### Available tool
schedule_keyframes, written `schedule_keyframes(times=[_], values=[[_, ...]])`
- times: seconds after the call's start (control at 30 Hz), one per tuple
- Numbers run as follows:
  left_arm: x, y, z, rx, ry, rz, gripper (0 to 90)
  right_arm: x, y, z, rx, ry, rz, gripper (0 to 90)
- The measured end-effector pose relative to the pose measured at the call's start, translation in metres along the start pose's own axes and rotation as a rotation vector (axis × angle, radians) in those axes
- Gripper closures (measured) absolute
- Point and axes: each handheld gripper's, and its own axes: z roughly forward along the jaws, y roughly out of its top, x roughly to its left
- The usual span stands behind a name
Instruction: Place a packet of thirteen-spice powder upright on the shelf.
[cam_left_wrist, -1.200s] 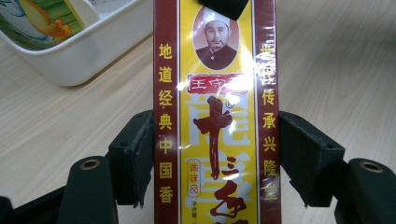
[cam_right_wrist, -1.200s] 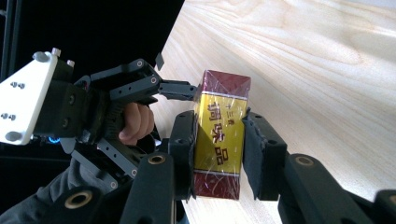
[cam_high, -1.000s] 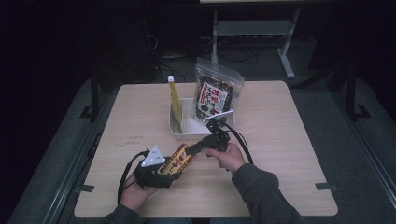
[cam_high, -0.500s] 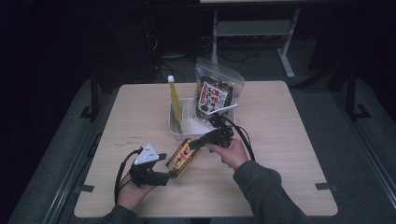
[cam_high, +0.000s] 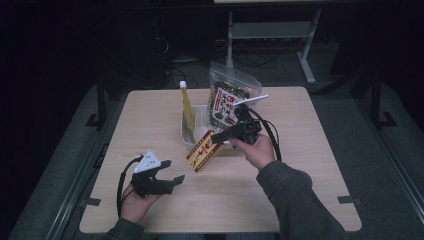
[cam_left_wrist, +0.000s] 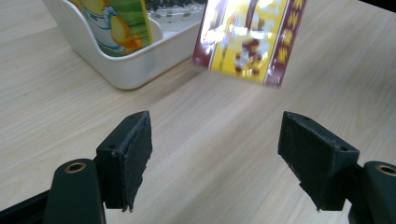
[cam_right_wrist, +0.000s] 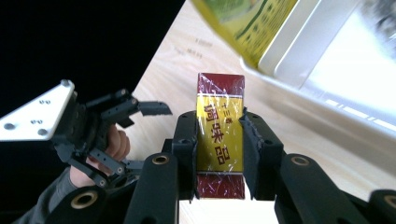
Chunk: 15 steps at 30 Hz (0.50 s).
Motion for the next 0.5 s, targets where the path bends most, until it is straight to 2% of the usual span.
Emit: schedule_keyframes(times=[0.2, 0.37, 0.5], values=[[0.004, -0.003, 0.0, 0.015, 0.017, -0.005, 25.6, -0.005, 0.012, -0.013, -0.061, -0.053, 0.029, 68.0], [0.006, -0.005, 0.002, 0.024, 0.016, -0.006, 25.7, -0.006, 0.028, -0.022, -0.144, -0.101, 0.051, 67.9], [0.007, -0.005, 0.002, 0.019, 0.016, -0.014, 25.7, -0.003, 0.042, -0.018, -0.182, -0.149, 0.056, 67.9]])
